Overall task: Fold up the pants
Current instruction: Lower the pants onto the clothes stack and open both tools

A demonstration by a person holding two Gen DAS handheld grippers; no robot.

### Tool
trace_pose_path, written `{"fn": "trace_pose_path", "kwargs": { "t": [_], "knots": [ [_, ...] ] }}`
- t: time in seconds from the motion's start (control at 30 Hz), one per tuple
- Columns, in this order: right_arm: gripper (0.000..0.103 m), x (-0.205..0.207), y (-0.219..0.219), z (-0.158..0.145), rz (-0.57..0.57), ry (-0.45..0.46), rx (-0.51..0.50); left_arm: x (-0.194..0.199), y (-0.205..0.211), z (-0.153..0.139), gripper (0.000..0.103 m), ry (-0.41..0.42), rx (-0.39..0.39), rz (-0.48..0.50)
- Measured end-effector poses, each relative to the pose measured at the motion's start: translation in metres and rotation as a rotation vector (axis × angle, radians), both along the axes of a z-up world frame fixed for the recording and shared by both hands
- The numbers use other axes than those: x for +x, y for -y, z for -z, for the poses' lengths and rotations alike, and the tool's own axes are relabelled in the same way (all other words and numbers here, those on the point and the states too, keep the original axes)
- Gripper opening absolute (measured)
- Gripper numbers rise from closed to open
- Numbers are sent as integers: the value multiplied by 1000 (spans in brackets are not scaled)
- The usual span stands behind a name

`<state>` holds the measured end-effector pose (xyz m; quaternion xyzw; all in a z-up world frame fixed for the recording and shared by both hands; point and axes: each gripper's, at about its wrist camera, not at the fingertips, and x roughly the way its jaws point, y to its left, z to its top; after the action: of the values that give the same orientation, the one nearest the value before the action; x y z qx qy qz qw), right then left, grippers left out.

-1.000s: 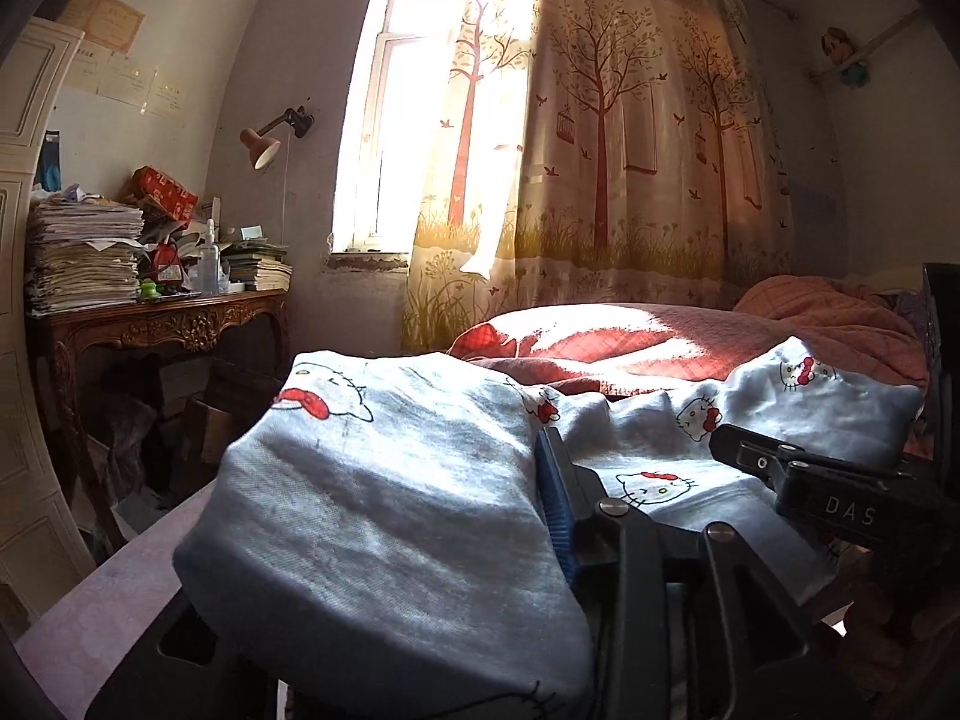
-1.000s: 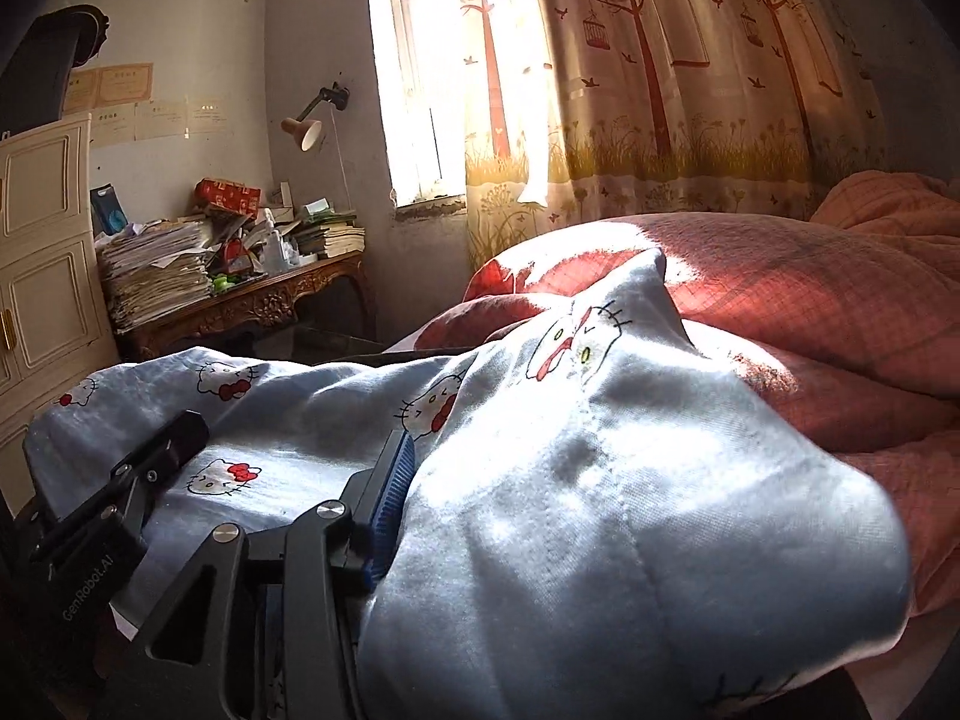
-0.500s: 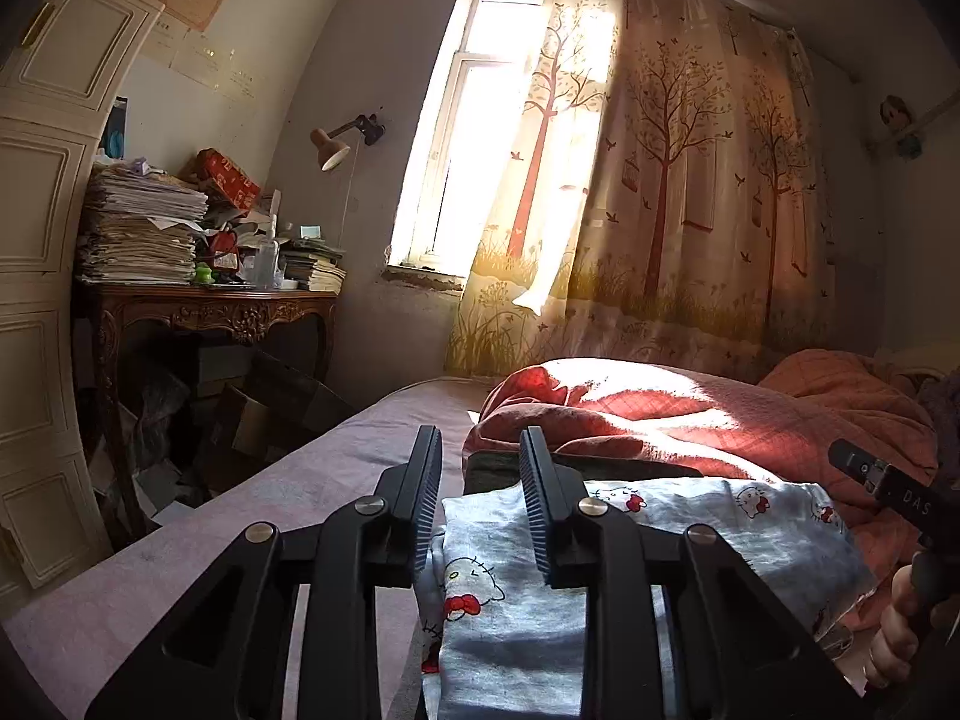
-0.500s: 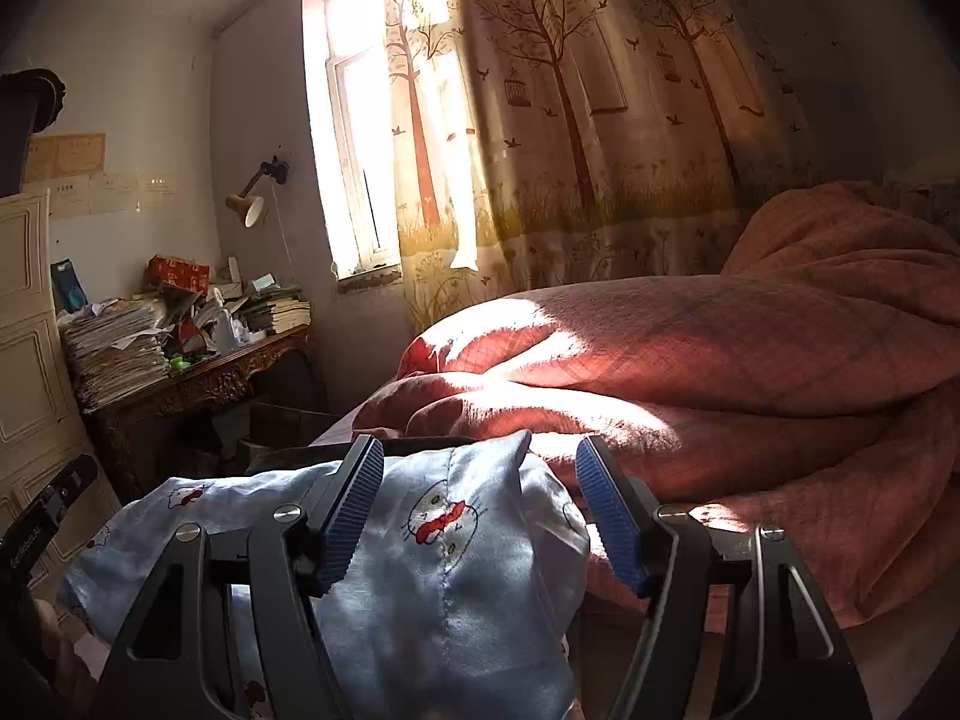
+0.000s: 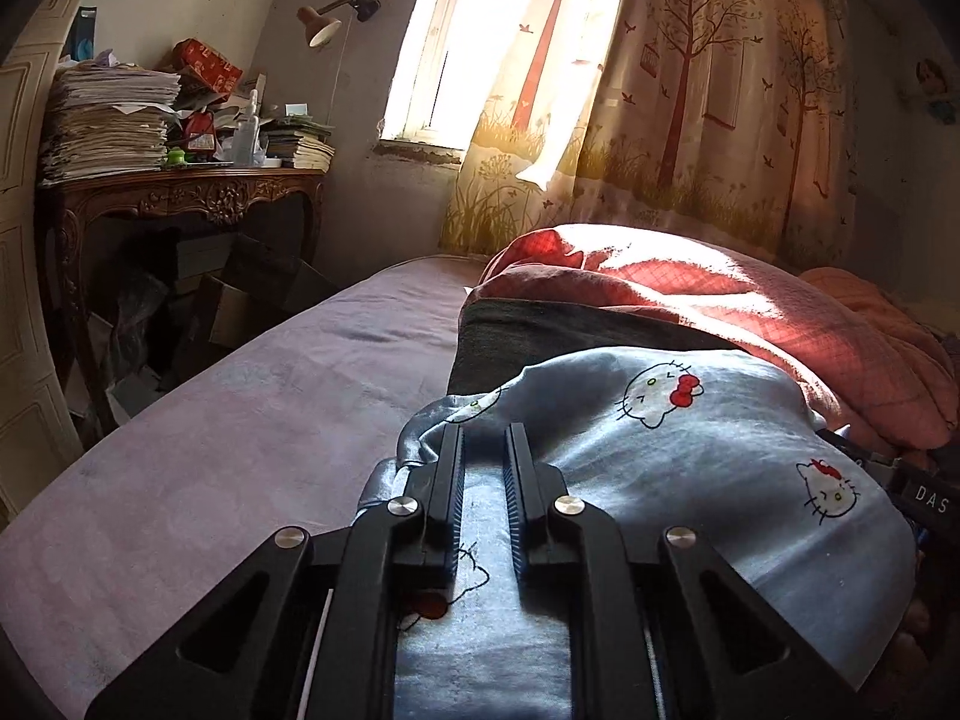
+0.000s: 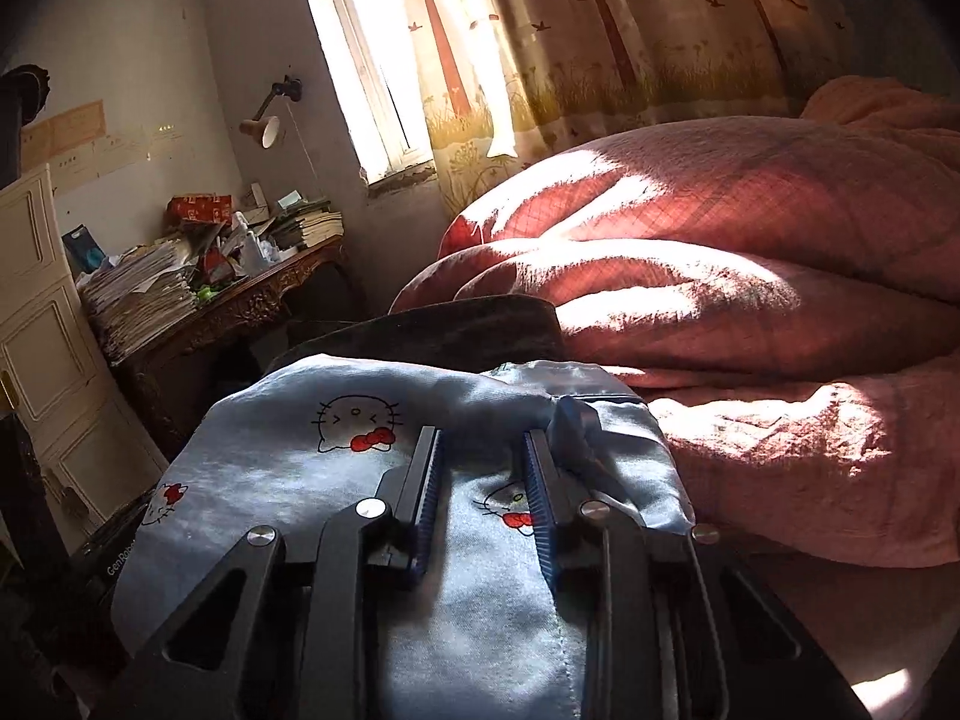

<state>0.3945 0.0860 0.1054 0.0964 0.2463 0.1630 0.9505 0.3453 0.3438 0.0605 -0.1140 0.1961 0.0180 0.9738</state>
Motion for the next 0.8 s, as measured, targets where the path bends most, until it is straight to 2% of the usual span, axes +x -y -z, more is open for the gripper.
{"fn": "trace_pose_path", "kwargs": {
  "t": [0.1,0.3,0.4,0.57,0.63,0.73,0.8],
  "knots": [
    [30,8,6,5,-36,-39,38,-1,6,-1,12,3,32,-9],
    [30,6,1,2,-29,-24,-6,-9,9,-9,12,18,45,-14],
    [30,-2,1,-5,-5,5,-28,-24,15,-26,6,49,83,-20],
    [30,-23,6,-28,39,77,-50,-52,17,-59,5,108,54,-8],
    [30,-35,11,-40,52,123,-66,-64,20,-70,5,131,86,-33],
    [30,-55,19,-60,55,179,-81,-84,25,-86,5,185,83,-18],
    [36,-66,26,-70,47,201,-72,-98,31,-96,5,223,105,-26]
  ]
}}
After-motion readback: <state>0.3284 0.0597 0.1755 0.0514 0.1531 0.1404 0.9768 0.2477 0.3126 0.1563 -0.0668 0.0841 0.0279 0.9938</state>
